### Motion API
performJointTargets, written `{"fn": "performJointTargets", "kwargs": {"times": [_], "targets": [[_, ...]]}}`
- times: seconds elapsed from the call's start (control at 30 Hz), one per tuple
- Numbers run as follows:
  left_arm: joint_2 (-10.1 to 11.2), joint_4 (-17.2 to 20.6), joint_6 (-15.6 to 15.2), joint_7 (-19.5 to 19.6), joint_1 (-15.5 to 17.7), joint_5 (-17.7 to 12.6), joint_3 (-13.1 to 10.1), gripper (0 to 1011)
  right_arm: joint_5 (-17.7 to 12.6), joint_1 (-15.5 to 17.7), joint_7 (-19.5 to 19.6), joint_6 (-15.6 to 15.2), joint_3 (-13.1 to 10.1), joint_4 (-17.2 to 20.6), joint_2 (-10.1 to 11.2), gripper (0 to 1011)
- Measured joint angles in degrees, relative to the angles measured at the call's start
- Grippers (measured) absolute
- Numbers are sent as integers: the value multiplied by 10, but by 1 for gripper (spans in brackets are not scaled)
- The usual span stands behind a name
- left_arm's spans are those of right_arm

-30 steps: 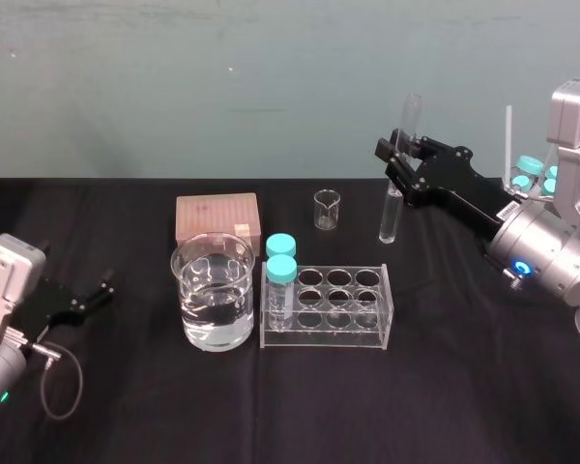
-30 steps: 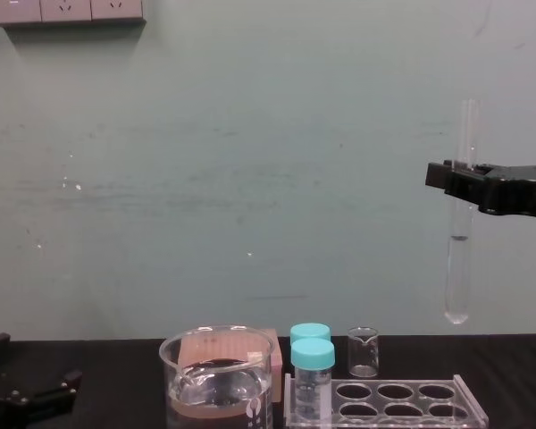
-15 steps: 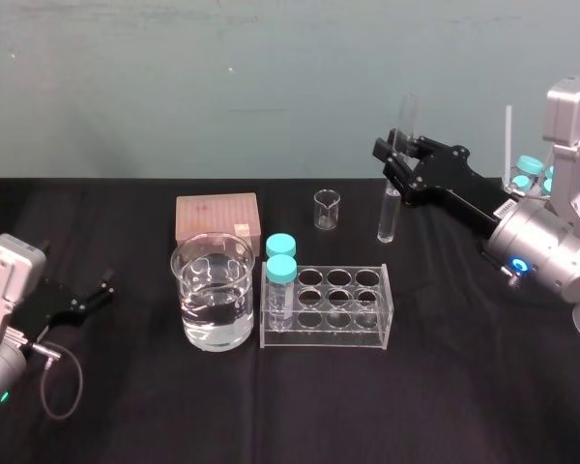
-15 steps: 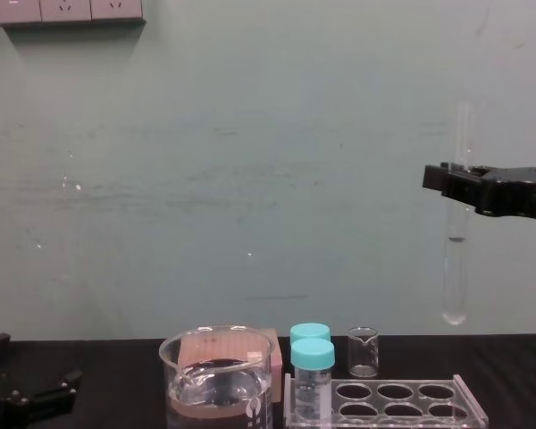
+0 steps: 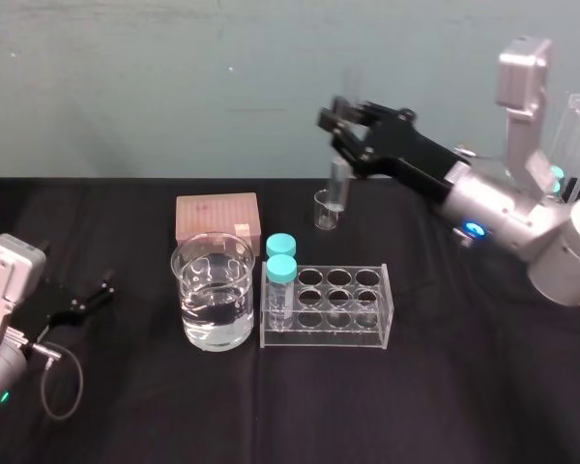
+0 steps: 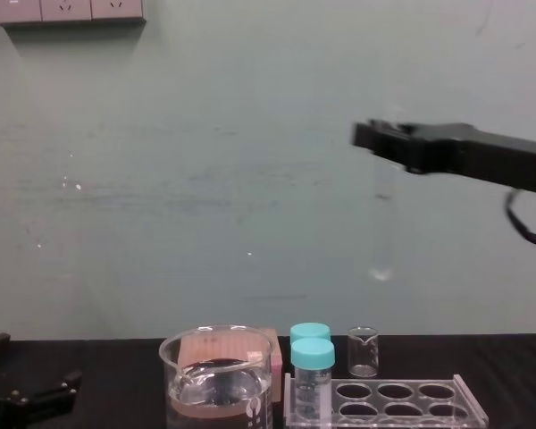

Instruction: Hold the test tube with one hand and immerse one end into the beaker, then return it to the test tube rack.

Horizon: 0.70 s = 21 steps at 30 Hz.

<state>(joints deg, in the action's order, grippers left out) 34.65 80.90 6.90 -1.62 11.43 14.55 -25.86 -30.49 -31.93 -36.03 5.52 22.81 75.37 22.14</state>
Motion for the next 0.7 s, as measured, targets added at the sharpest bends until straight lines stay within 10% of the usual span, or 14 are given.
{"fn": "performJointTargets", "kwargs": {"times": [0.7], "targets": [[0,0,0,0,0,0,0,1000,-43,-79,-112,24,93,-103,-81,227]]}}
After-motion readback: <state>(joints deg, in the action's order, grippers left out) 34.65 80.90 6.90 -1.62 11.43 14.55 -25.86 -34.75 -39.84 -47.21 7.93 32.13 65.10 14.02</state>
